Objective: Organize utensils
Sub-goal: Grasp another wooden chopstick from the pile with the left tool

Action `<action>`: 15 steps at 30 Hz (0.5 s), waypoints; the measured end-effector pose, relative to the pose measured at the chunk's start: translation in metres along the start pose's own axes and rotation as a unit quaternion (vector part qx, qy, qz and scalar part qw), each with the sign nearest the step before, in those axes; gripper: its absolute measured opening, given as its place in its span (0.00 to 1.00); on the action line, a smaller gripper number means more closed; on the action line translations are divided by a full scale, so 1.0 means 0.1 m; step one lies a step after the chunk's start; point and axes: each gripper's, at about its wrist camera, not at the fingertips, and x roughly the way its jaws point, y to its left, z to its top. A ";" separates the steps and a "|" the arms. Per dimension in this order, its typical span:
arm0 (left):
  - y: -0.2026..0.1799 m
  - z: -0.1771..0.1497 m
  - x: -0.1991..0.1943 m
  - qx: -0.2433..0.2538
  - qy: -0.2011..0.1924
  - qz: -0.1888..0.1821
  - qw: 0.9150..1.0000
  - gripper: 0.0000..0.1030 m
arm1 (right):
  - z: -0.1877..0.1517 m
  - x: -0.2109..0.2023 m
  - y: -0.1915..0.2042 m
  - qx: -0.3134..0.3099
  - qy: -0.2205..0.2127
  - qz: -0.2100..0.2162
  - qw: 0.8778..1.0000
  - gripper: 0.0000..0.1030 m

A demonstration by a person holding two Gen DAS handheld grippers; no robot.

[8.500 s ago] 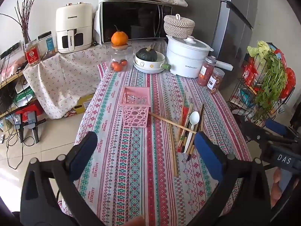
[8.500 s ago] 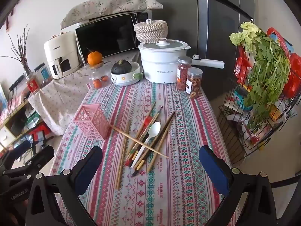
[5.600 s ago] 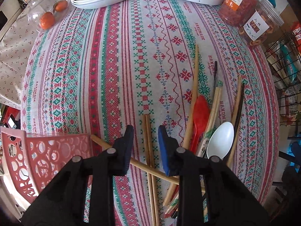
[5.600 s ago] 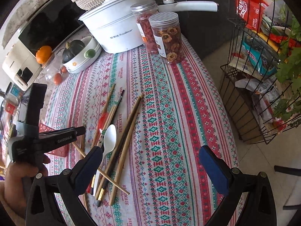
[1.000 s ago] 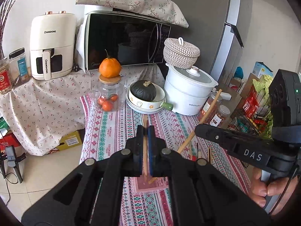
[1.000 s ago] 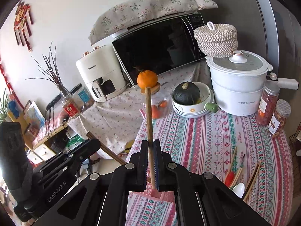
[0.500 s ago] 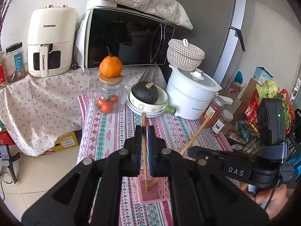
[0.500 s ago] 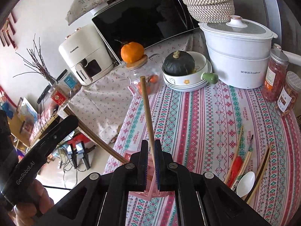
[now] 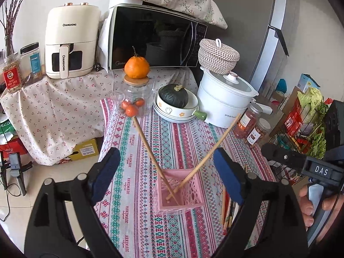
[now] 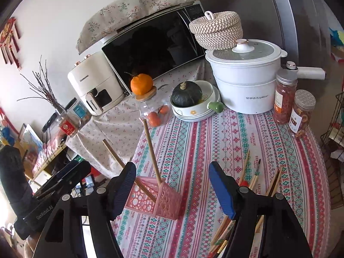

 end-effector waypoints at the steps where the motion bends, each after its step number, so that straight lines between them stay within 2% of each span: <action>1: -0.03 -0.03 -0.01 -0.001 0.006 0.001 1.000 0.91 | -0.03 -0.06 -0.05 0.002 -0.001 -0.008 1.000 0.79; 5: -0.18 -0.18 -0.05 0.012 0.025 0.008 1.000 0.94 | -0.15 -0.25 -0.24 0.009 0.000 -0.035 0.999 0.85; 12: -0.54 -0.47 0.01 0.055 0.075 0.008 0.996 0.94 | -0.42 -0.45 -0.63 0.024 0.020 -0.088 0.996 0.87; 15: -0.69 -0.63 0.09 0.068 0.104 0.007 0.992 0.94 | -0.53 -0.51 -0.89 0.051 0.025 -0.109 0.992 0.89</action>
